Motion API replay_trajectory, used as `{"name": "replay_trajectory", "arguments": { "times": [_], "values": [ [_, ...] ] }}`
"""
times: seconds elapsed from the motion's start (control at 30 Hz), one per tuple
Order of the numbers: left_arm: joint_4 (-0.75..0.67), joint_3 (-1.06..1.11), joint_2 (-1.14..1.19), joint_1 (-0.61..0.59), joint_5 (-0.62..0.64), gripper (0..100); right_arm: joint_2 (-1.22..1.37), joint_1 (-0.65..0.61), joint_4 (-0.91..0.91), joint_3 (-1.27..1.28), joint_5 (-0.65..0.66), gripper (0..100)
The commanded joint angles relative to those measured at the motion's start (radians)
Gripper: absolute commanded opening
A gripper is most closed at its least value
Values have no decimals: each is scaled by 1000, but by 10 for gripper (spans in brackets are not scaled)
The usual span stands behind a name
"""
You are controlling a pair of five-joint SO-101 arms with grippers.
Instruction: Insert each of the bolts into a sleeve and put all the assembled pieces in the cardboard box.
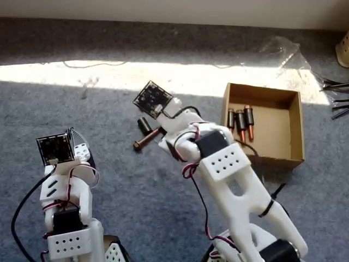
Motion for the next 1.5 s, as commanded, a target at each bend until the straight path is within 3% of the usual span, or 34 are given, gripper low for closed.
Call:
{"name": "replay_trajectory", "arguments": {
  "times": [0.0,0.4,0.57,0.77,1.03,1.2,1.47],
  "values": [
    [-23,-7,-10,13,-3,34,-137,15,4,18,6,5],
    [-21,-5,-10,54,-3,34,-498,21,-1,228,0,5],
    [-21,-5,-10,54,-3,34,-644,97,-2,311,-5,5],
    [-18,-7,-10,54,-3,31,-792,197,-147,455,-126,5],
    [-25,-16,-10,56,-5,31,-878,203,-242,625,-140,5],
    [-17,-28,-10,56,-5,31,-895,202,-341,714,-302,5],
    [-17,-31,-10,58,-5,34,-895,265,-432,825,-316,5]
  ]
}}
